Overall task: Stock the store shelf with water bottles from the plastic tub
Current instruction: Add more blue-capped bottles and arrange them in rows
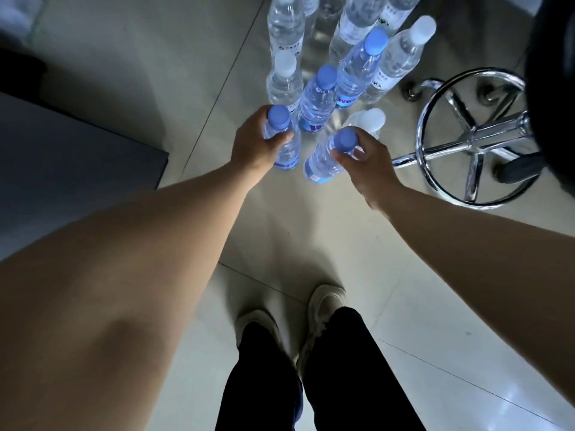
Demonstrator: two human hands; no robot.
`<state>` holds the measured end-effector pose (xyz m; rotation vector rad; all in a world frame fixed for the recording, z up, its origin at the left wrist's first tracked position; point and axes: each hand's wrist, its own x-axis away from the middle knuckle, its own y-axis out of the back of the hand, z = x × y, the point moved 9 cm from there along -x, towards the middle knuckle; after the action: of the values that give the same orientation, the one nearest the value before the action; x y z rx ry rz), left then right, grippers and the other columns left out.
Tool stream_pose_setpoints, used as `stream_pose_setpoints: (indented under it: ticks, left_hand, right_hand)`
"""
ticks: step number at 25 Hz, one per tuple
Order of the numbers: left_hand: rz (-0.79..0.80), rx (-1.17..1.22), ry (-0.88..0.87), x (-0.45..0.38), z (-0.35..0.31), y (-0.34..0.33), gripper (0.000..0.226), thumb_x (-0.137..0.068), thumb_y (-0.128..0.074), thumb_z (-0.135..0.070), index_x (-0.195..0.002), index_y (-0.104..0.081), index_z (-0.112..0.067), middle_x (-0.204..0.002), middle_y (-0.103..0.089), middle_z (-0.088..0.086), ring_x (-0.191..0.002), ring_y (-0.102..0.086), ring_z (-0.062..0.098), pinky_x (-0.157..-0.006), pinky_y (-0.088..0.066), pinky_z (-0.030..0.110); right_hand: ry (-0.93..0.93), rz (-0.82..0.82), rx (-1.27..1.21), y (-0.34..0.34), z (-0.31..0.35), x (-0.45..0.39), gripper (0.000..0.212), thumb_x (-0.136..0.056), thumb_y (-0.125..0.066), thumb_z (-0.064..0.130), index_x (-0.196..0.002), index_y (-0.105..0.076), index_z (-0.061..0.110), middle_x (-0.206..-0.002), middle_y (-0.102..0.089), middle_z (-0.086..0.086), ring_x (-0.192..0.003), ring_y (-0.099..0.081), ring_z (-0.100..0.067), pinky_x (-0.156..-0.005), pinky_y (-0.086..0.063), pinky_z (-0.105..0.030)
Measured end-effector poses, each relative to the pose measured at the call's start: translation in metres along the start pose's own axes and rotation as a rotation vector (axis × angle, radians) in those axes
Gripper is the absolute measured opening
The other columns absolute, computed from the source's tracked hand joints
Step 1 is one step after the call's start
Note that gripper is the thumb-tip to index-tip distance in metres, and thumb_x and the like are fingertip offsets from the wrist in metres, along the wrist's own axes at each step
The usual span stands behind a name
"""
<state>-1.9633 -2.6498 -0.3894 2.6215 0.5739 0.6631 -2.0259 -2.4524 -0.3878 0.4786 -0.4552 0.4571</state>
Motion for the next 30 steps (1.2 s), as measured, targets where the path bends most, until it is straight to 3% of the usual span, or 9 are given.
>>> stream_pose_setpoints:
  ticks: [4, 7, 9, 13, 17, 21, 25, 28, 30]
  left_hand:
    - [-0.058, 0.034, 0.033, 0.045, -0.038, 0.041, 0.053, -0.069, -0.061, -0.043, -0.112, -0.061, -0.011, -0.106, -0.066, 0.004, -0.095, -0.059, 0.018, -0.087, -0.045, 0.027]
    - [-0.077, 0.042, 0.007, 0.076, -0.099, 0.076, 0.048, -0.07, -0.062, -0.042, -0.107, -0.063, -0.011, -0.1, -0.066, 0.005, -0.09, -0.061, 0.019, -0.078, -0.043, 0.013]
    - [-0.083, 0.028, -0.057, 0.095, -0.16, 0.106, 0.041, -0.071, -0.061, -0.038, -0.103, -0.063, -0.012, -0.097, -0.067, 0.006, -0.089, -0.062, 0.02, -0.073, -0.041, 0.011]
    - [-0.053, 0.117, -0.162, 0.141, -0.286, 0.157, 0.043, -0.066, -0.056, -0.048, -0.101, -0.059, -0.024, -0.097, -0.067, -0.006, -0.09, -0.06, 0.011, -0.082, -0.045, 0.023]
    - [-0.011, 0.131, -0.306, 0.188, -0.441, 0.216, 0.039, -0.063, -0.057, -0.048, -0.098, -0.058, -0.032, -0.092, -0.066, -0.014, -0.082, -0.059, -0.001, -0.079, -0.044, 0.014]
    - [0.052, -0.007, -0.517, 0.231, -0.609, 0.261, 0.05, -0.068, -0.064, -0.039, -0.109, -0.062, -0.01, -0.101, -0.069, 0.004, -0.09, -0.062, 0.017, -0.082, -0.046, 0.027]
    - [0.073, -0.079, -0.727, 0.278, -0.767, 0.289, 0.035, -0.079, -0.071, -0.019, -0.113, -0.061, -0.012, -0.108, -0.068, 0.003, -0.098, -0.061, 0.021, -0.087, -0.047, 0.032]
    - [0.071, -0.021, -0.807, 0.314, -0.862, 0.306, 0.036, -0.079, -0.072, -0.013, -0.114, -0.063, -0.014, -0.108, -0.068, 0.003, -0.095, -0.061, 0.017, -0.086, -0.048, 0.028]
    - [0.107, 0.014, -0.826, 0.335, -0.908, 0.308, 0.038, -0.078, -0.073, -0.012, -0.115, -0.063, -0.014, -0.108, -0.069, 0.005, -0.097, -0.063, 0.02, -0.091, -0.05, 0.034]
  right_hand:
    - [-0.015, 0.047, -0.05, 0.023, 0.053, 0.047, 0.028, -0.083, -0.069, 0.013, -0.107, -0.061, 0.024, -0.102, -0.065, 0.002, -0.098, -0.057, -0.014, -0.096, -0.045, -0.031]
    - [0.03, 0.011, -0.045, 0.048, 0.115, 0.09, 0.028, -0.082, -0.069, 0.018, -0.108, -0.061, 0.027, -0.107, -0.067, -0.002, -0.102, -0.061, -0.02, -0.093, -0.046, -0.032]
    - [0.072, -0.019, -0.078, 0.067, 0.171, 0.124, 0.028, -0.083, -0.069, 0.018, -0.108, -0.061, 0.028, -0.108, -0.067, 0.002, -0.099, -0.062, -0.015, -0.09, -0.047, -0.032]
    - [0.187, -0.054, -0.125, 0.113, 0.294, 0.193, 0.025, -0.085, -0.067, 0.014, -0.099, -0.06, 0.034, -0.098, -0.066, 0.01, -0.081, -0.058, -0.004, -0.08, -0.046, -0.024]
    - [0.332, -0.076, -0.132, 0.19, 0.432, 0.277, 0.028, -0.084, -0.069, 0.009, -0.097, -0.06, 0.031, -0.088, -0.064, 0.017, -0.076, -0.056, 0.007, -0.075, -0.043, -0.006]
    - [0.501, -0.055, -0.037, 0.269, 0.569, 0.355, 0.024, -0.084, -0.068, 0.009, -0.099, -0.061, 0.027, -0.094, -0.064, 0.008, -0.086, -0.057, -0.005, -0.081, -0.044, -0.016]
    - [0.667, -0.177, 0.008, 0.355, 0.679, 0.433, 0.02, -0.085, -0.066, 0.005, -0.1, -0.061, 0.017, -0.091, -0.063, 0.007, -0.08, -0.057, 0.001, -0.079, -0.046, -0.014]
    - [0.728, -0.288, -0.071, 0.417, 0.73, 0.486, 0.017, -0.087, -0.065, 0.007, -0.1, -0.062, 0.017, -0.095, -0.066, -0.002, -0.087, -0.059, -0.011, -0.087, -0.051, -0.032]
    - [0.73, -0.34, -0.097, 0.448, 0.753, 0.513, 0.015, -0.088, -0.064, 0.008, -0.097, -0.062, 0.018, -0.095, -0.066, -0.004, -0.086, -0.059, -0.012, -0.086, -0.052, -0.034]
